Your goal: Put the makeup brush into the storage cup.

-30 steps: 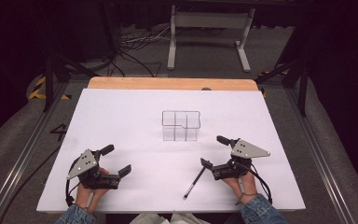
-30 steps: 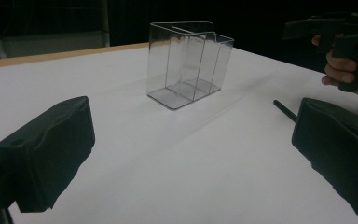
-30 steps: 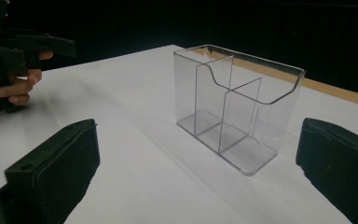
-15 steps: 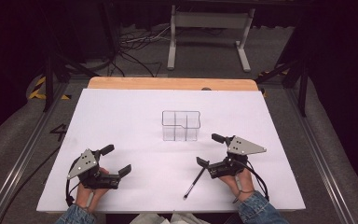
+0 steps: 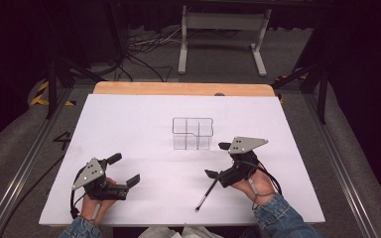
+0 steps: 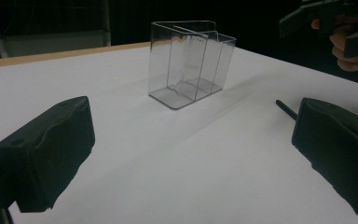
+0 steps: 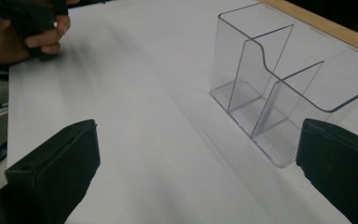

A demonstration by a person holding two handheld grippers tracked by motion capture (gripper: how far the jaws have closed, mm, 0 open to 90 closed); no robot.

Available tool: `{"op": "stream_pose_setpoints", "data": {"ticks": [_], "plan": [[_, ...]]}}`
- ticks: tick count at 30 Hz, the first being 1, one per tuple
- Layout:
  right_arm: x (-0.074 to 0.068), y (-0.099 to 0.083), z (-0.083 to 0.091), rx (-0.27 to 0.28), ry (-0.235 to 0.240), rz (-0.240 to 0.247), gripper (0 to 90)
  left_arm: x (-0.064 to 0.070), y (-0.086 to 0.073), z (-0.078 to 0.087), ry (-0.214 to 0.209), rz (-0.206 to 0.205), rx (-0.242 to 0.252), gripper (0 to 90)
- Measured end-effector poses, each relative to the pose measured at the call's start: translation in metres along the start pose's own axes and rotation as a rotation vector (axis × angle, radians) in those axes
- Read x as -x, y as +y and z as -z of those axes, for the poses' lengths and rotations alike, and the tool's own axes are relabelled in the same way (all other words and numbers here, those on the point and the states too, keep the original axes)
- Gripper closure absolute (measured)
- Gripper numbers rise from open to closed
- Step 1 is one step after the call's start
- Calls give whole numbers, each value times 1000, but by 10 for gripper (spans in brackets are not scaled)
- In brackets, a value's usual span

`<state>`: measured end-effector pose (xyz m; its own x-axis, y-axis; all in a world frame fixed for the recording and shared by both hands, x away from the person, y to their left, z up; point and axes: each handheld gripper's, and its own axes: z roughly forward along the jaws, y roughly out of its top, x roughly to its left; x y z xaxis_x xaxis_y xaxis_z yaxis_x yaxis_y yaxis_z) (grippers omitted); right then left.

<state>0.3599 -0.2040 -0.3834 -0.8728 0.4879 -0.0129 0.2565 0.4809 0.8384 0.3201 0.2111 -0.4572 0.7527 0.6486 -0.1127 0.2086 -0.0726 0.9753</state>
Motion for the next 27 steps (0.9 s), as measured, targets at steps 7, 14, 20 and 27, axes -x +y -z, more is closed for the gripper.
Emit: {"op": "stream_pose_setpoints", "data": {"ticks": [7,14,20,27], "plan": [[-3,13,-3,-113,35,55,2,1,0,0,-4,0,-5,0],[-9,22,-12,-264,57,140,31,1,0,0,-2,1,-10,0],[-11,27,-15,-331,52,173,31,1,0,0,-2,-4,-10,0],[-14,34,-18,-429,65,228,31,1,0,0,-2,-6,-15,1]]}}
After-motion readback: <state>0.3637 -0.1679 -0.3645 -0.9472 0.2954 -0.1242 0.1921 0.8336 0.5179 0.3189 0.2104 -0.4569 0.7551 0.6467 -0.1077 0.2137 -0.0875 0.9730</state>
